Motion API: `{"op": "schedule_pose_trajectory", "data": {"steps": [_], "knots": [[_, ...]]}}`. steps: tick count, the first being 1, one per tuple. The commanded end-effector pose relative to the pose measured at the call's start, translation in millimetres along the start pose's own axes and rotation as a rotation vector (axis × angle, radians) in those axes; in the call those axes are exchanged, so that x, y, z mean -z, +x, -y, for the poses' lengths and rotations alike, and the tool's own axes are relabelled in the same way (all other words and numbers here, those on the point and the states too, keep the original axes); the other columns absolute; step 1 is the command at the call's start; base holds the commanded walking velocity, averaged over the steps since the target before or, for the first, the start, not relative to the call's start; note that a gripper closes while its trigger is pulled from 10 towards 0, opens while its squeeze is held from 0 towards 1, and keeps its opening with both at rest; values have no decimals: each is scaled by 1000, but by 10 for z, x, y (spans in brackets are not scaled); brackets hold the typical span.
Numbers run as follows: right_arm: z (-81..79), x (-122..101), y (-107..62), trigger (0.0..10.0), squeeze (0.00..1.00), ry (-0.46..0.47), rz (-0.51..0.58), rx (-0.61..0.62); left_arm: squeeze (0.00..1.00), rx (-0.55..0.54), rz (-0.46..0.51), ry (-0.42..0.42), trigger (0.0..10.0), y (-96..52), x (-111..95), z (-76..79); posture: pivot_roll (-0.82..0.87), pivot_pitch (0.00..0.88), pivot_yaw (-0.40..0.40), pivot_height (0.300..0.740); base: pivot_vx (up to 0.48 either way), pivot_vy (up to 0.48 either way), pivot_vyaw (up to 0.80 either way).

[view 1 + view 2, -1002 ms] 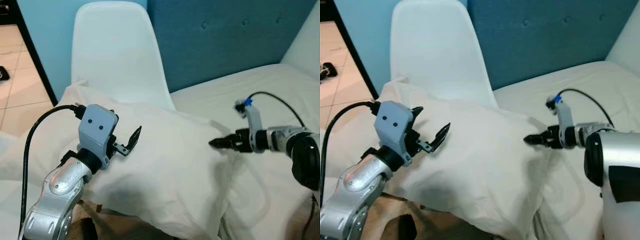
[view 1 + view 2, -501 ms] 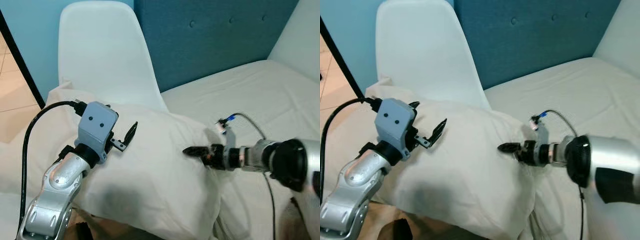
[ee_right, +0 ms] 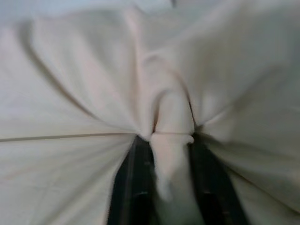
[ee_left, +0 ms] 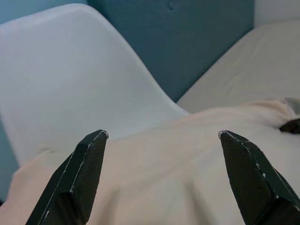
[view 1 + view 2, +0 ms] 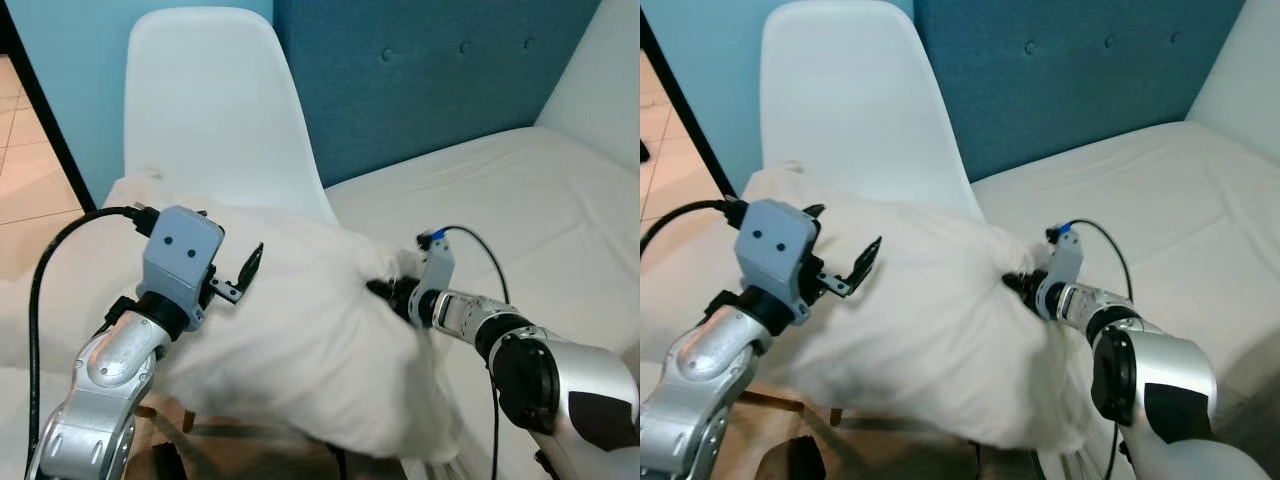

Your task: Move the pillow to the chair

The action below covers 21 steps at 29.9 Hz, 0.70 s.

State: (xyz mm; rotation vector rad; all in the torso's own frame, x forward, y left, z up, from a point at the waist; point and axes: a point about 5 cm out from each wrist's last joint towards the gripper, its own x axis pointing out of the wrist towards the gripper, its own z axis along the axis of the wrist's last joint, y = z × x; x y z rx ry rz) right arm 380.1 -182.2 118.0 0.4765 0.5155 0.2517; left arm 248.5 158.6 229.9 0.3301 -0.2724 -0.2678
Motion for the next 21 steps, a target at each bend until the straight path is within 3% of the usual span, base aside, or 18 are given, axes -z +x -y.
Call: {"op": "schedule_pose_trajectory", "data": {"steps": [1, 10, 12, 14, 16, 19, 21], "knots": [[-12, 70, 28, 0, 0, 23, -5, 24, 0, -12, -14, 7, 10000, -28, 10, 1, 26, 154, -135, 525, 0, 0, 0], [-212, -47, 106, 0, 0, 58, 61, -31, 0, -28, -15, 6, 10000, -21, 12, -10, 31, 151, -130, 525, 0, 0, 0], [-287, -126, 122, 0, 0, 87, 99, -44, 0, -30, -15, 5, 10000, -18, 9, -6, 32, 150, -129, 525, 0, 0, 0], [-460, -332, 139, 0, 0, 138, 188, -72, 0, -34, -15, 2, 10000, -17, 3, 10, 38, 148, -127, 525, 0, 0, 0], [-460, -332, 139, 0, 0, 138, 188, -72, 0, -34, -15, 2, 10000, -17, 3, 10, 38, 148, -127, 525, 0, 0, 0], [-661, -603, 123, 0, 0, 153, 301, -109, 0, -41, -15, -1, 10000, -22, -6, 15, 43, 147, -126, 525, 0, 0, 0], [-661, -603, 123, 0, 0, 153, 301, -109, 0, -41, -15, -1, 10000, -22, -6, 15, 43, 147, -126, 525, 0, 0, 0]]}}
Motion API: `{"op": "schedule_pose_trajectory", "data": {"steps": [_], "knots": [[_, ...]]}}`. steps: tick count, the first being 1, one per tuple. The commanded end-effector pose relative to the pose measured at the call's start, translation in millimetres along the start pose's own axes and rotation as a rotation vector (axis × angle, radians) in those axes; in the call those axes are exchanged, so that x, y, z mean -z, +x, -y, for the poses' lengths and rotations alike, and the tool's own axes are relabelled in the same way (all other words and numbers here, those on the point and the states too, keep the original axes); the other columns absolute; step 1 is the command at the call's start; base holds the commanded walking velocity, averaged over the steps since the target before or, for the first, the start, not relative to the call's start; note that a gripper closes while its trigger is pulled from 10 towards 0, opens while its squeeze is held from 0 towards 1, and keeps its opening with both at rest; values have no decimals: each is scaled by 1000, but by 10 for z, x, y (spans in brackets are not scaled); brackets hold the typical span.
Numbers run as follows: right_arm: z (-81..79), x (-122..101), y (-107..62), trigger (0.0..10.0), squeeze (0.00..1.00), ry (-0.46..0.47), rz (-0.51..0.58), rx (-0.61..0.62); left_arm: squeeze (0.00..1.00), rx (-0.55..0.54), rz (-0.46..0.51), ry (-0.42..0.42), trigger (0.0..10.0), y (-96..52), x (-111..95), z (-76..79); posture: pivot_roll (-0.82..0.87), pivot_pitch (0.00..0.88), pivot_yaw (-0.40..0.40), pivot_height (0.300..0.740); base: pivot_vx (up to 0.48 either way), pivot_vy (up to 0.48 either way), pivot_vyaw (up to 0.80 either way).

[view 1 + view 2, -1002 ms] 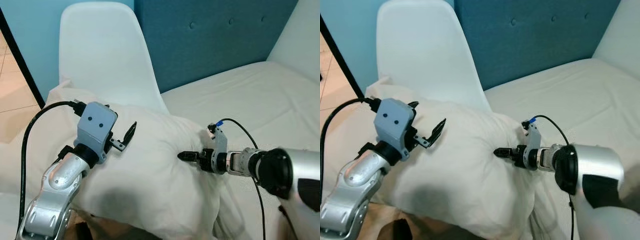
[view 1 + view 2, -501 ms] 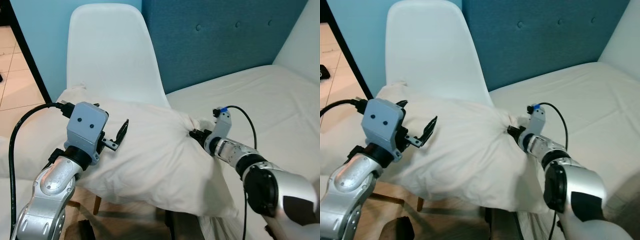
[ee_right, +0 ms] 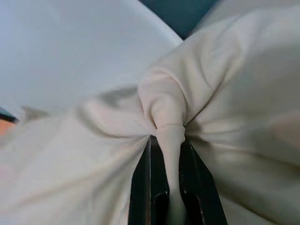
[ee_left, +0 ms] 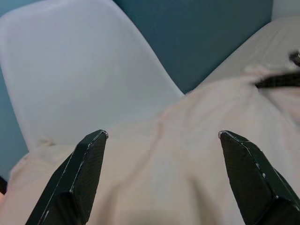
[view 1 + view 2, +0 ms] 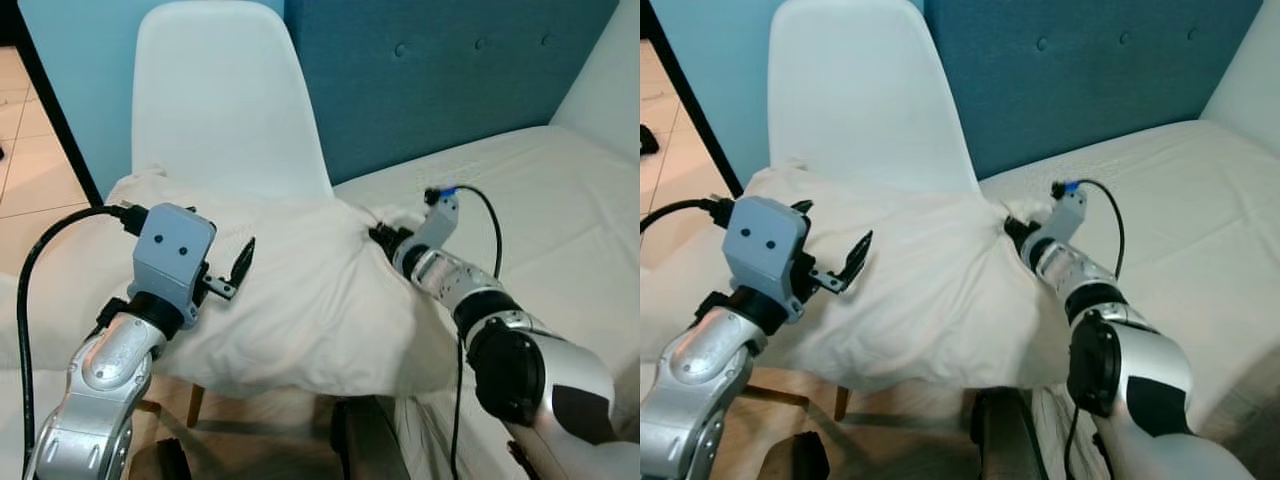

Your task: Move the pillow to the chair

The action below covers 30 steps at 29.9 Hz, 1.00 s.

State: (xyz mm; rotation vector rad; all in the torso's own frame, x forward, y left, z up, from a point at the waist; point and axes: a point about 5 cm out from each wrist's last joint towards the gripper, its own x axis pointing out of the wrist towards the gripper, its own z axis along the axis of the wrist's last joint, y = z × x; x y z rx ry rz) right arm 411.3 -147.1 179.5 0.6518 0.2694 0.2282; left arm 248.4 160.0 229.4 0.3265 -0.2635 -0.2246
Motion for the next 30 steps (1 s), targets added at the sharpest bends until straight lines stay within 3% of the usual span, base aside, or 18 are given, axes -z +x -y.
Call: {"op": "schedule_pose_trajectory", "data": {"steps": [1, 3, 6, 10, 12, 16, 17, 20, 21, 22, 25, 27, 30], "knots": [[-254, -236, 46, 0, 0, 30, 117, -80, 0, -5, 1, -1, 10000, -16, -17, 22, 44, 148, -127, 525, 0, 0, 0], [-569, -554, 52, 0, 0, 55, 261, -179, 0, -17, 14, -1, 10000, 11, -46, 20, 52, 155, -130, 525, 0, 0, 0], [-745, -731, 35, 0, 0, 16, 337, -208, 0, -25, 25, -7, 10000, 34, -74, 21, 58, 161, -127, 525, 0, 0, 0], [-793, -805, 24, 0, 0, -38, 373, -182, 0, -27, 26, -5, 10000, 35, -79, 20, 61, 164, -129, 525, 0, 0, 0], [-772, -803, 26, 0, 0, -127, 379, -121, 0, -36, 25, -5, 10000, 27, -82, 11, 66, 169, -132, 525, 0, 0, 0], [-732, -753, 39, 0, 0, -172, 360, -82, 0, -42, 22, -6, 10000, 20, -77, 5, 66, 169, -132, 525, 0, 0, 0], [-661, -648, 60, 10000, 0, -247, 316, -36, 0, -43, 20, -7, 10000, 17, -73, 6, 66, 170, -138, 525, 0, 0, 0], [-600, -555, 75, 10000, 0, -309, 278, -6, 0, -44, 18, -8, 10000, 16, -70, 10, 66, 170, -138, 525, 0, 0, 0], [-513, -466, 81, 10000, 784, -399, 243, 45, 0, -46, 17, -9, 10000, 21, -67, 13, 66, 168, -137, 525, 0, 0, 0], [-434, -403, 79, 10000, 1000, -449, 220, 84, 0, -48, 16, -11, 10000, 27, -62, 16, 65, 166, -137, 525, 0, 0, 0], [-298, -365, 57, 10000, 1000, -534, 202, 162, 0, -50, 15, -12, 10000, 35, -56, 17, 64, 164, -136, 525, 0, 0, 0], [-298, -365, 57, 10000, 1000, -534, 202, 162, 0, -50, 15, -12, 10000, 35, -56, 17, 64, 164, -136, 525, 0, 0, 0], [-147, -408, 3, 10000, 1000, -568, 228, 218, 0, -67, 19, -20, 10000, 58, -38, -2, 47, 137, -137, 525, 0, 0, 0]]}}
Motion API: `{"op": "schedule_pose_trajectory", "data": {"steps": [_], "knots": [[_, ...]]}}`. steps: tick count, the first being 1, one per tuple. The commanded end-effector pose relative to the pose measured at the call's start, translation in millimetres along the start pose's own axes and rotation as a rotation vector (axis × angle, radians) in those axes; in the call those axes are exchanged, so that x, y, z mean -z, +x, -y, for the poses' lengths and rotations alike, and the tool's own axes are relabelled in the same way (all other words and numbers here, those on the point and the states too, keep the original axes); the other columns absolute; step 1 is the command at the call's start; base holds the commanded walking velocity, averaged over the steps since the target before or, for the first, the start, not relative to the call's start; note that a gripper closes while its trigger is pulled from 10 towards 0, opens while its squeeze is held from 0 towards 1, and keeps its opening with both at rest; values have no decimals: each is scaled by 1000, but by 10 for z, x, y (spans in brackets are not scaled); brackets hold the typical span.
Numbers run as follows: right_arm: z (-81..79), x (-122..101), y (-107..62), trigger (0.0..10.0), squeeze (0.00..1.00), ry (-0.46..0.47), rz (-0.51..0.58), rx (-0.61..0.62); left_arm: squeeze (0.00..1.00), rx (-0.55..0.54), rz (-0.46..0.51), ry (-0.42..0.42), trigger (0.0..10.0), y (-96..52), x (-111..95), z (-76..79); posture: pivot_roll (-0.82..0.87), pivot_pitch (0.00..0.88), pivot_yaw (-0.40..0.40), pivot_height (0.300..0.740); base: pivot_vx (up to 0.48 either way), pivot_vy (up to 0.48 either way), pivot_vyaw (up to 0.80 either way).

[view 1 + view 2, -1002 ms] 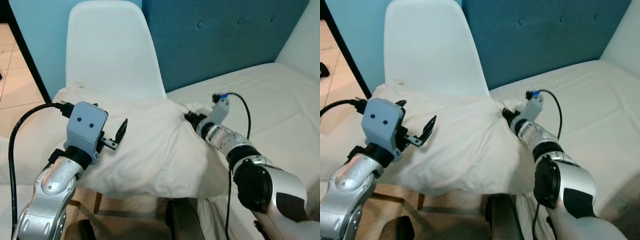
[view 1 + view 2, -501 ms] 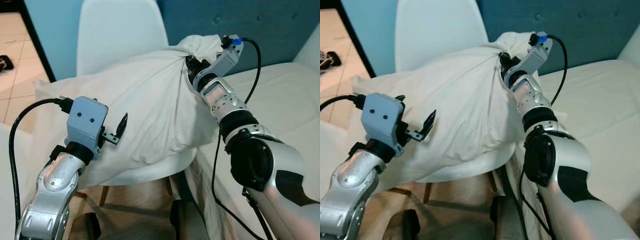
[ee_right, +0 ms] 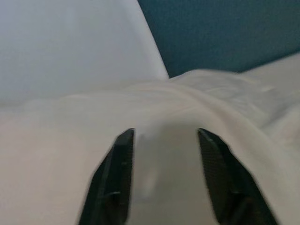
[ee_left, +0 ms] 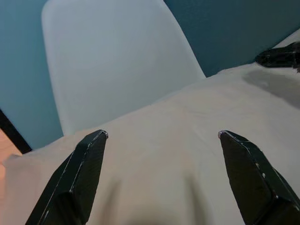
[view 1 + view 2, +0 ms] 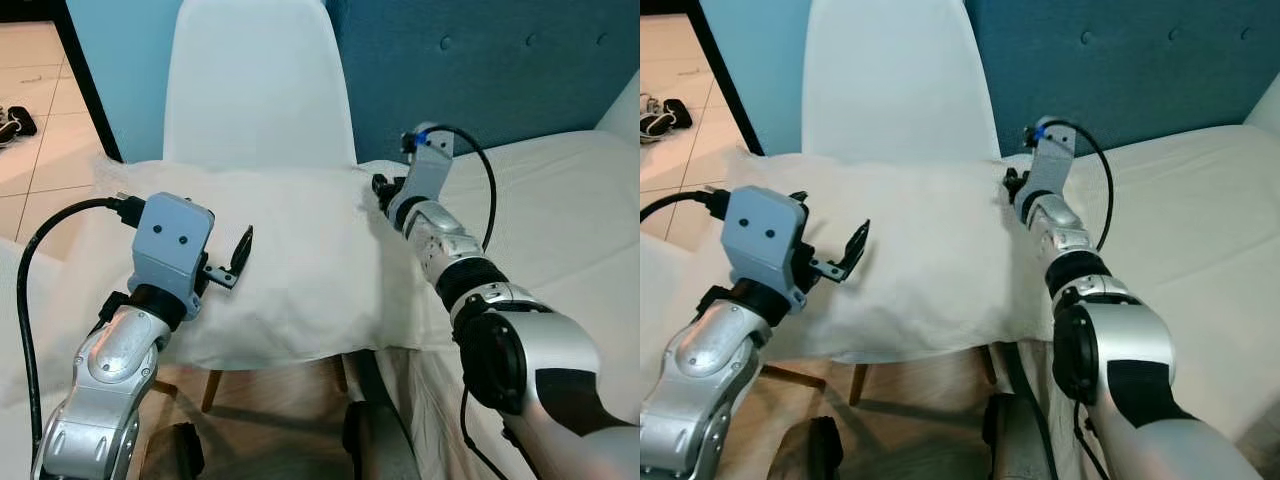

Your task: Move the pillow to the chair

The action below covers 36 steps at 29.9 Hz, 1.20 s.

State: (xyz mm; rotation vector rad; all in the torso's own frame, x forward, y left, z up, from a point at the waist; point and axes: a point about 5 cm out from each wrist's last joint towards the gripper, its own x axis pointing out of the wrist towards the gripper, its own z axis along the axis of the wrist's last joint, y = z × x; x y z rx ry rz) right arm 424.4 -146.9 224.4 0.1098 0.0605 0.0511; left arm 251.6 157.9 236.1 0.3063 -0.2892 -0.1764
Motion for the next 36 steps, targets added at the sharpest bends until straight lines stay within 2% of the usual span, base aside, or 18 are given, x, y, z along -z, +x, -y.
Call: {"op": "schedule_pose_trajectory", "data": {"steps": [1, 2, 7, 9, 10, 11, 12, 14, 16, 17, 18, 20, 22, 26, 27, 28, 31, 36], "knots": [[121, 34, -21, 10000, 1000, -29, 15, 38, 0, -13, -1, -9, 10000, 7, 20, 8, 47, 137, -137, 525, 0, 0, 0], [185, 39, -48, 10000, 1000, -52, 71, -7, 0, -53, 5, -34, 10000, 36, 37, -11, 39, 115, -140, 525, 0, 0, 0], [177, -14, -65, 10000, 1000, -18, 134, -89, 0, -97, 0, -56, 10000, 51, 66, -27, 30, 100, -141, 525, 0, 0, 0], [60, -127, -86, 10000, 1000, 65, 192, -260, 0, -160, -29, -114, 10000, 57, 146, -57, 4, 63, -140, 525, 0, 0, 0], [60, -127, -86, 10000, 1000, 65, 192, -260, 0, -160, -29, -114, 10000, 57, 146, -57, 4, 63, -140, 525, 0, 0, 0], [-23, -150, -110, 10000, 561, 94, 200, -364, 0, -187, -47, -144, 10000, 66, 196, -71, -3, 47, -139, 525, 0, 0, 0], [-123, -134, -173, 10000, 0, 141, 203, -484, 0, -207, -66, -172, 10000, 78, 257, -74, -15, 23, -136, 525, 0, 0, 0], [-259, -30, -312, 10000, 0, 154, 196, -617, 0, -216, -90, -190, 10000, 93, 335, -56, -22, 0, -135, 530, 0, 0, 0], [-259, -30, -312, 10000, 0, 154, 196, -617, 0, -216, -90, -190, 10000, 93, 335, -56, -22, 0, -135, 530, 0, 0, 0], [-334, 116, -428, 10000, 0, 136, 177, -649, 0, -210, -98, -182, 10000, 100, 372, -36, -25, 0, -133, 535, 0, 0, 0], [-334, 116, -428, 10000, 0, 136, 177, -649, 0, -210, -98, -182, 10000, 100, 372, -36, -25, 0, -133, 535, 0, 0, 0], [-478, 494, -697, 10000, 0, 76, 132, -670, 0, -180, -124, -183, 10000, 19, 449, 70, -37, 0, -125, 545, 0, 0, 0], [-478, 494, -697, 10000, 0, 76, 132, -670, 0, -180, -124, -183, 10000, 19, 449, 70, -37, 0, -125, 545, 0, 0, 0], [-503, 880, -1008, 10000, 0, -37, 121, -665, 0, -147, -185, -209, 10000, -164, 595, 271, -34, 0, -107, 560, 0, 0, 0], [-503, 880, -1008, 10000, 0, -37, 121, -665, 0, -147, -185, -209, 10000, -164, 595, 271, -34, 0, -107, 560, 0, 0, 0], [-377, 891, -981, 10000, 0, 7, 109, -596, 0, -152, -193, -162, 10000, -164, 668, 332, -38, 0, -93, 570, 0, 0, 0], [-330, 894, -958, 10000, 0, 42, 91, -570, 0, -156, -192, -160, 10000, -131, 699, 324, -46, 0, -87, 574, 0, 0, 0], [-275, 877, -932, 10000, 0, 126, 58, -538, 0, -148, -200, -242, 10000, -60, 811, 308, -47, 0, -85, 594, 0, 0, 0]]}}
